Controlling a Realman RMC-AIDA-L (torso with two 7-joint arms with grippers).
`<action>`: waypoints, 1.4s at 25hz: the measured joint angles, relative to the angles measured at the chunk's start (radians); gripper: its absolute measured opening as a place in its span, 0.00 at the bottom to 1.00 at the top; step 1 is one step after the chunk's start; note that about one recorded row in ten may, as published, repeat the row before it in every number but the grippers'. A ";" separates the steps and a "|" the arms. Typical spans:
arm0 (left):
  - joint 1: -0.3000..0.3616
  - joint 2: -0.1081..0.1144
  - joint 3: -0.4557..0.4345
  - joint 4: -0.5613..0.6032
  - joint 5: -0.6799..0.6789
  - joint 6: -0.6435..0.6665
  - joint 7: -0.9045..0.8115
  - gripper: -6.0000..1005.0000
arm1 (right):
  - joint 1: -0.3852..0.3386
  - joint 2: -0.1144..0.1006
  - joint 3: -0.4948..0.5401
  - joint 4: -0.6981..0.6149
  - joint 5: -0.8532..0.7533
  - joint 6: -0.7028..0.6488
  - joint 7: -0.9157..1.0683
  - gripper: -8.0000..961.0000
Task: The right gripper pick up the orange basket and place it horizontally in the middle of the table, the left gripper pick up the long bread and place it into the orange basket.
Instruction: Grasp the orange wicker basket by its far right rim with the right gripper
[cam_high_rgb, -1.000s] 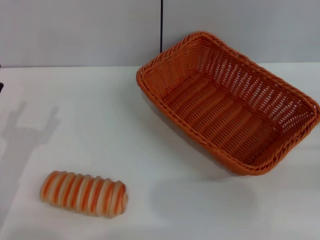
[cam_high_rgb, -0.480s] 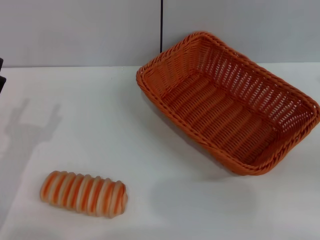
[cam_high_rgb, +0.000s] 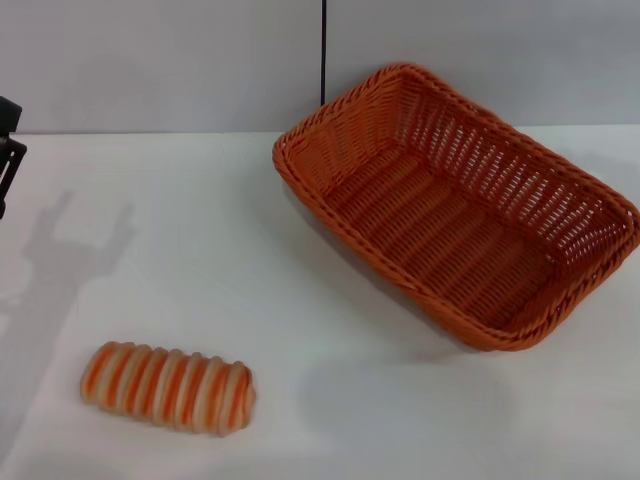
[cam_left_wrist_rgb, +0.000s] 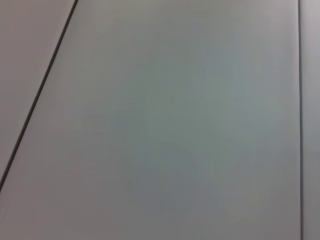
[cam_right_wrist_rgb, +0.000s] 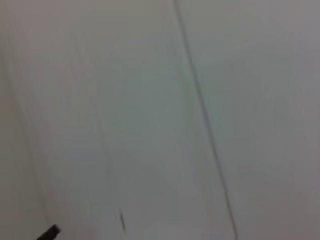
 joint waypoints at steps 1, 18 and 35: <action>-0.002 0.000 0.000 0.000 0.000 0.000 0.000 0.84 | 0.001 0.001 -0.006 -0.031 -0.009 0.004 0.020 0.45; -0.012 -0.001 -0.007 0.000 -0.001 -0.031 0.000 0.84 | 0.128 -0.033 0.001 -0.224 -0.256 0.001 0.353 0.53; -0.016 -0.001 -0.001 -0.007 0.000 -0.081 -0.001 0.84 | 0.251 -0.098 -0.043 -0.215 -0.664 0.061 0.530 0.72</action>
